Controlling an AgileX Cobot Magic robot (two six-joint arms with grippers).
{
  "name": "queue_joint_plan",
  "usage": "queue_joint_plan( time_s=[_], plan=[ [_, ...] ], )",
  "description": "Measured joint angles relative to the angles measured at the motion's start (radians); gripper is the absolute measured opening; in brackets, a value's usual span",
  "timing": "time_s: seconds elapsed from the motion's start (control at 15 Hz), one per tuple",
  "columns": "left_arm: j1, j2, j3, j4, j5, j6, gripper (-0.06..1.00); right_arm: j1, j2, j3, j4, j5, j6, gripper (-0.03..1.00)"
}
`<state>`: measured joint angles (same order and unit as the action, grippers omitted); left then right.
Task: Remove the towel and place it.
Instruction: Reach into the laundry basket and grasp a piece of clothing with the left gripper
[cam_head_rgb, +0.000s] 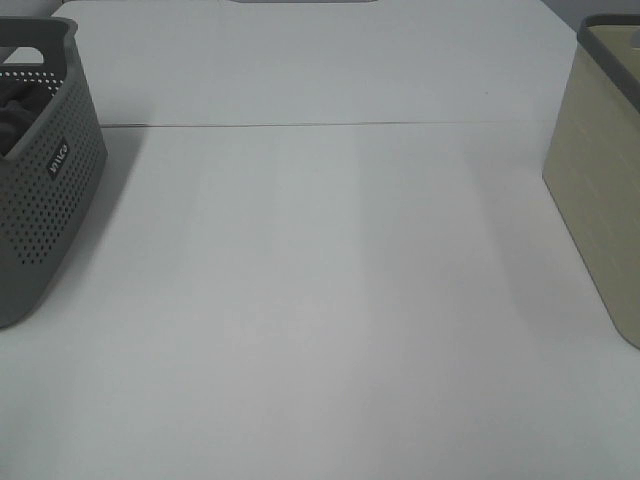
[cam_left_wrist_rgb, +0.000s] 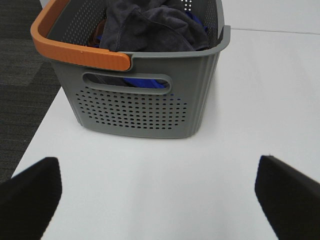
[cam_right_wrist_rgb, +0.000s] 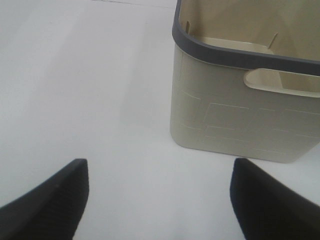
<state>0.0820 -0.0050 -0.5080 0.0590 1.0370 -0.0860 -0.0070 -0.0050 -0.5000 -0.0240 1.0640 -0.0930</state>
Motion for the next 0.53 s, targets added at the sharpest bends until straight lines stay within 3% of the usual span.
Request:
queue_joint_plan(
  time_s=[0.53],
  plan=[
    [0.000, 0.000, 0.000, -0.002, 0.000, 0.003, 0.99, 0.000, 0.000, 0.000, 0.000, 0.000, 0.000, 0.76]
  ],
)
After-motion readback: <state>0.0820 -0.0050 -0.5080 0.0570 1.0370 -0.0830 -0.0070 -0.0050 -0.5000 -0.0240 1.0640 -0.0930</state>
